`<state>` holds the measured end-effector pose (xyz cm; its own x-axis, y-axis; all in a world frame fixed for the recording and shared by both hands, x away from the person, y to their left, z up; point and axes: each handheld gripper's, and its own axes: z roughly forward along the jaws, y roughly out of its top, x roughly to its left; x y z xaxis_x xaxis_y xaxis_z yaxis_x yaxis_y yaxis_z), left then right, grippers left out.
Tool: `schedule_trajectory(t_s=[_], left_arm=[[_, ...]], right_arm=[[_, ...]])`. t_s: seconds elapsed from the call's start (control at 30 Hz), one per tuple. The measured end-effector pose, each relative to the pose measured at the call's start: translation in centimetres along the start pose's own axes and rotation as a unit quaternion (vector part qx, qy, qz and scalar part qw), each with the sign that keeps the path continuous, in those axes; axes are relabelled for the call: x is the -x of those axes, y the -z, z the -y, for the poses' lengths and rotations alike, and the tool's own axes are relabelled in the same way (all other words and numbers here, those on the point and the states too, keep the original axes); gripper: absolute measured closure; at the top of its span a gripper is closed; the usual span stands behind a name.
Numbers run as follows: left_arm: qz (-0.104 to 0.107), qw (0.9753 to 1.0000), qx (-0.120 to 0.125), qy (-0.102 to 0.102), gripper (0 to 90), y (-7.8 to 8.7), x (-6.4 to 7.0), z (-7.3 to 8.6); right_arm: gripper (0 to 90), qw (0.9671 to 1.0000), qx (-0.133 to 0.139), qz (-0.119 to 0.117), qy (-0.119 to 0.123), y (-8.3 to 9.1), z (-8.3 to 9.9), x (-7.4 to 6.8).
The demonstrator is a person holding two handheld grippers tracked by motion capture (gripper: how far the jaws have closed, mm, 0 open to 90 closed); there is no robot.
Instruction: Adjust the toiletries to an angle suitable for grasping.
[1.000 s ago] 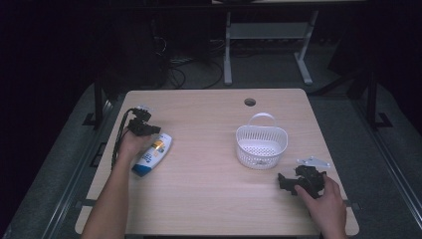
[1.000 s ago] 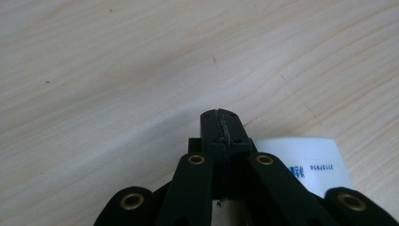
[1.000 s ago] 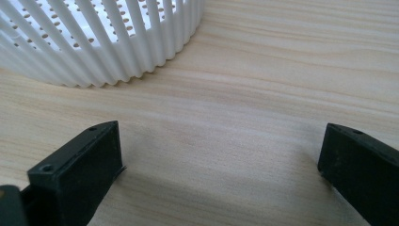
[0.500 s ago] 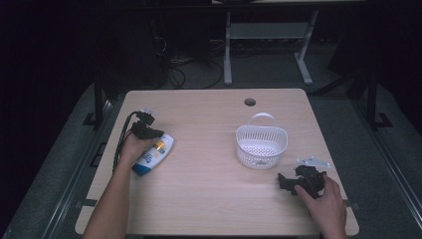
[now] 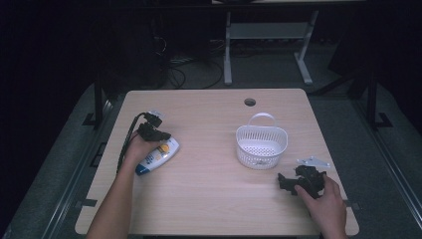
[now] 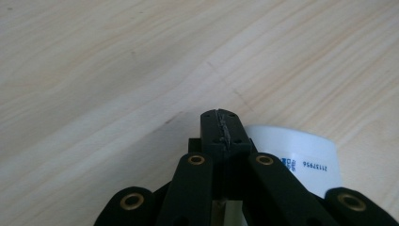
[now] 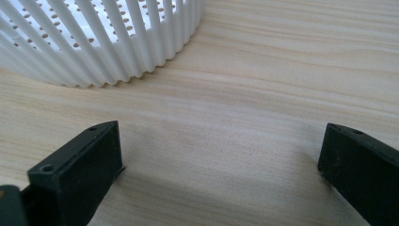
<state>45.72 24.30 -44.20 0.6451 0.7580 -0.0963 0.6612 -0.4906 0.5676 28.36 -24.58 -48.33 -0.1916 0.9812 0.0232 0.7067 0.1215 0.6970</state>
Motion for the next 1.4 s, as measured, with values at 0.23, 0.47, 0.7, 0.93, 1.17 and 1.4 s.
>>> schedule_trajectory(t_s=[0.23, 0.47, 0.7, 0.93, 1.17, 1.4], left_arm=[[0.012, 0.9998, -0.01, -0.009, 90.0, -0.2, 1.6, 0.1], [0.029, 0.9994, -0.011, -0.018, 90.0, -0.1, 2.9, 0.3], [0.041, 0.9988, -0.006, -0.026, 90.0, 0.1, 4.4, 0.7], [0.045, 0.9982, -0.008, -0.04, 90.0, 0.3, 5.5, 0.9], [0.057, 0.9972, -0.007, -0.048, 90.0, 0.8, 6.8, 1.8], [0.061, 0.9965, -0.011, -0.057, 90.0, 1.4, 7.5, 2.4]], right_arm=[[0.0, 1.0, 0.0, 0.0, 0.0, 0.0, 0.0, 0.0], [0.0, 1.0, 0.0, 0.0, 0.0, 0.0, 0.0, 0.0], [0.0, 1.0, 0.0, 0.0, 0.0, 0.0, 0.0, 0.0], [0.0, 1.0, 0.0, 0.0, 0.0, 0.0, 0.0, 0.0], [0.0, 1.0, 0.0, 0.0, 0.0, 0.0, 0.0, 0.0], [0.0, 1.0, 0.0, 0.0, 0.0, 0.0, 0.0, 0.0]])
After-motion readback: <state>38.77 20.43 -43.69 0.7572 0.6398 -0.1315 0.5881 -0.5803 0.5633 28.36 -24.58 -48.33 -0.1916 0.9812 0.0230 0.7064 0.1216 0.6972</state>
